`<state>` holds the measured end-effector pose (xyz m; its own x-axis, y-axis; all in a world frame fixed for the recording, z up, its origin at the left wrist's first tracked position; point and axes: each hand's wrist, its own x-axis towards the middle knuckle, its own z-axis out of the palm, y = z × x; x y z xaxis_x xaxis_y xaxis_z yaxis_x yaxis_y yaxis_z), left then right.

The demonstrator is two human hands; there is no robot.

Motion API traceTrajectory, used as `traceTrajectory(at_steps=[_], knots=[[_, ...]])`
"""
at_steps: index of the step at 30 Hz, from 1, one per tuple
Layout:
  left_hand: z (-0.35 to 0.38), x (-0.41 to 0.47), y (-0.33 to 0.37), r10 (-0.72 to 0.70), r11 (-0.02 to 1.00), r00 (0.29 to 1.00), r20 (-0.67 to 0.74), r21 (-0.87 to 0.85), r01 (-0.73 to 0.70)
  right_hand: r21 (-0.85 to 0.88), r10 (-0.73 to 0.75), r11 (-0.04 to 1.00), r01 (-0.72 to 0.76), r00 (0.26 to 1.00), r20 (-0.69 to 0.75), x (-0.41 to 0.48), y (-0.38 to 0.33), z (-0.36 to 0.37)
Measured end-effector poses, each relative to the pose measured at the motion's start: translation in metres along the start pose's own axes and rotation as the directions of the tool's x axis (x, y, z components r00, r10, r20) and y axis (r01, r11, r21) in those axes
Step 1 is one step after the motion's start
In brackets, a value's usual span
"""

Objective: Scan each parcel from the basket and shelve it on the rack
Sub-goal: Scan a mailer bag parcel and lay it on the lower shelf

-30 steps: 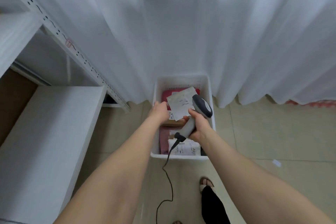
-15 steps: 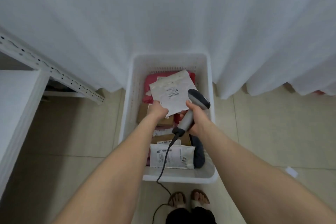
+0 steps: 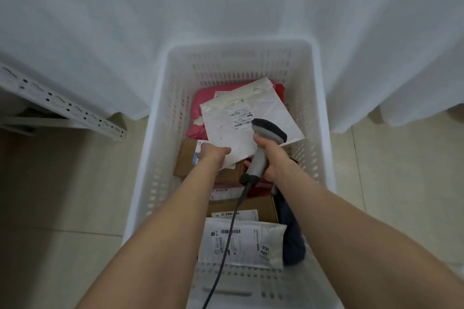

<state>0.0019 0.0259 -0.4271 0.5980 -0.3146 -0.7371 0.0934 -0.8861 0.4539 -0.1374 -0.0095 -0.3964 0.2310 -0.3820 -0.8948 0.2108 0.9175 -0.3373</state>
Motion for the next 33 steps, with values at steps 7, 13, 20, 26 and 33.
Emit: traceTrajectory(at_steps=[7,13,20,26,33], knots=[[-0.028,-0.026,0.012,-0.054,0.928,0.997,0.047,-0.366,0.067,-0.002,-0.037,0.999,0.037,0.999,-0.019,-0.036,-0.010,0.003],[-0.106,-0.123,0.073,-0.071,0.782,0.977,0.201,-0.596,0.180,-0.100,-0.015,0.995,0.011,0.999,-0.043,-0.138,-0.027,0.015],[-0.204,-0.252,0.141,0.127,0.863,0.989,0.071,-0.499,-0.075,-0.138,-0.075,0.988,0.072,0.997,-0.011,-0.278,-0.040,0.056],[-0.278,-0.359,0.185,0.241,0.810,0.965,0.103,-0.570,-0.141,-0.135,-0.200,0.970,0.203,0.979,0.034,-0.391,-0.066,0.094],[-0.333,-0.476,0.216,0.442,0.761,0.895,0.068,-0.557,-0.333,-0.183,-0.270,0.941,0.286,0.957,0.109,-0.495,-0.078,0.112]])
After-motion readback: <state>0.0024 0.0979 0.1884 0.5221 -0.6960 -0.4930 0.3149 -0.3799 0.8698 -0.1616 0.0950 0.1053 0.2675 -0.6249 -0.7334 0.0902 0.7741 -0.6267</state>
